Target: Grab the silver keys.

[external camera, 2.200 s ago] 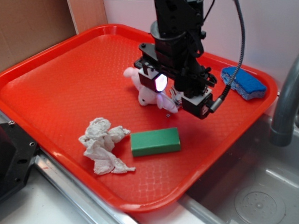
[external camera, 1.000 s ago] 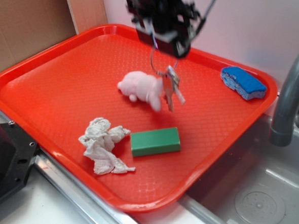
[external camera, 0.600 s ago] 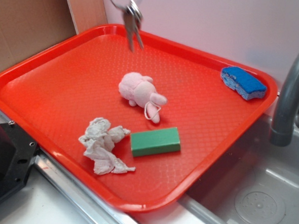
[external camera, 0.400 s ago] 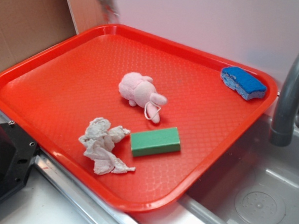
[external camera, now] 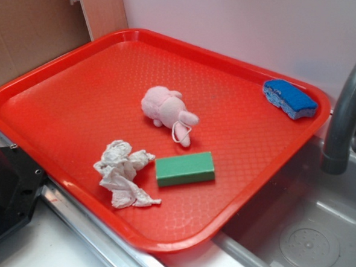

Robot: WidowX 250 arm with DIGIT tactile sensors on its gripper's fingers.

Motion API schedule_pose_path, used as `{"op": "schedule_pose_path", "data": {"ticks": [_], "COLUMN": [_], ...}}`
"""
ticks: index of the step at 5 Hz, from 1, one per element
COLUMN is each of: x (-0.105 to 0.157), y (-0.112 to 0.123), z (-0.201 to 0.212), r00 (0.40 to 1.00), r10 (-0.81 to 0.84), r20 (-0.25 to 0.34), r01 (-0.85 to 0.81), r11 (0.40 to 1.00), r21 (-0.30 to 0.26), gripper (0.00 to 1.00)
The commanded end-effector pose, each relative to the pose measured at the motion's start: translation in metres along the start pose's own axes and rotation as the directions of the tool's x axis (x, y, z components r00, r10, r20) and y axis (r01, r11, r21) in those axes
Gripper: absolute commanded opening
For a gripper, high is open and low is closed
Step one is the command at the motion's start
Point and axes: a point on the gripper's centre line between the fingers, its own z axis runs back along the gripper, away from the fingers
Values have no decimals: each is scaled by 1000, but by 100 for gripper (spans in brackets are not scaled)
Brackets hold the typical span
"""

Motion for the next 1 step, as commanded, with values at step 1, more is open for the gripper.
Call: {"op": "schedule_pose_path", "data": {"ticks": [1], "x": [19], "y": [2], "z": [-4], "r00": [1000], "r10": [-10], "r20": [3], "r01": [10], "r11": [999], "r21": [42], "gripper": [0]}}
